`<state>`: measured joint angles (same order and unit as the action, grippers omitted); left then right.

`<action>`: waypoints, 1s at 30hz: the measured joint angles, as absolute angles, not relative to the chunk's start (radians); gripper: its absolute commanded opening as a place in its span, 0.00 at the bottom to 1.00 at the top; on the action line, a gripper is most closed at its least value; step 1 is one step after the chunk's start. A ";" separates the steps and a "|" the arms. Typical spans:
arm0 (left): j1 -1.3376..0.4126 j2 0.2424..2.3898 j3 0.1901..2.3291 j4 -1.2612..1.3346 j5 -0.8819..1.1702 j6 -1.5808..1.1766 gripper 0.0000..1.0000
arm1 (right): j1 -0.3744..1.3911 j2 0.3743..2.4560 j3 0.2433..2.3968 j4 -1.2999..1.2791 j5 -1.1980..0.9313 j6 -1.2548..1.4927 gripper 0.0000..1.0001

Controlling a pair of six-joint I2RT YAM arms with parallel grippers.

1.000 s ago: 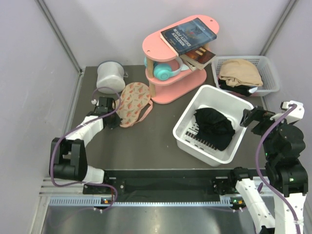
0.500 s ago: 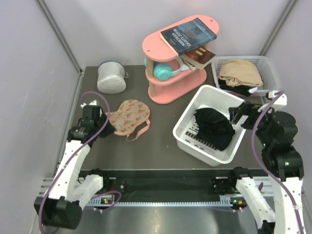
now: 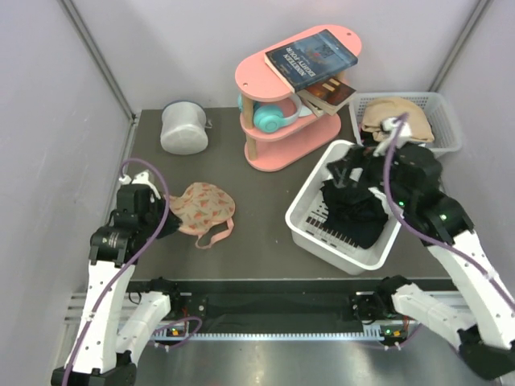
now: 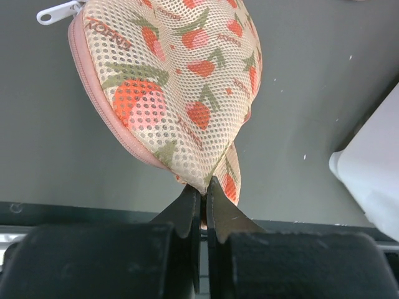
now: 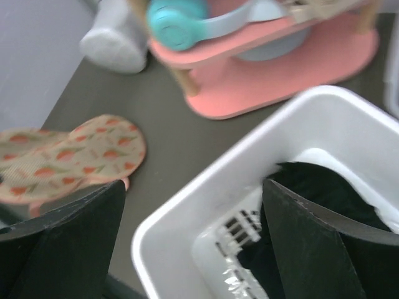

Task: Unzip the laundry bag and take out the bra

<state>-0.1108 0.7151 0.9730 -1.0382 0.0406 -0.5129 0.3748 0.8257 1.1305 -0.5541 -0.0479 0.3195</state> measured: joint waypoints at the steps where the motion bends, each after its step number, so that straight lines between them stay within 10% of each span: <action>1: -0.111 0.715 0.978 -1.049 0.041 -0.505 0.00 | 0.465 0.870 1.151 -0.538 -0.014 0.319 0.91; 20: -0.111 0.738 1.050 -1.121 0.088 -0.451 0.00 | 0.986 1.687 1.540 -0.432 -0.097 0.340 0.95; 24: -0.111 0.724 0.979 -1.049 0.213 -0.507 0.16 | 1.005 1.706 1.547 -0.435 -0.108 0.371 0.95; 30: -0.111 0.713 0.807 -0.871 0.439 -0.664 0.71 | 1.006 1.702 1.536 -0.443 -0.035 0.417 0.96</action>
<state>-0.1108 0.7132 0.8070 -0.8715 0.4389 -0.6640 1.0061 1.7016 1.5364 -0.4427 -0.0353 0.4171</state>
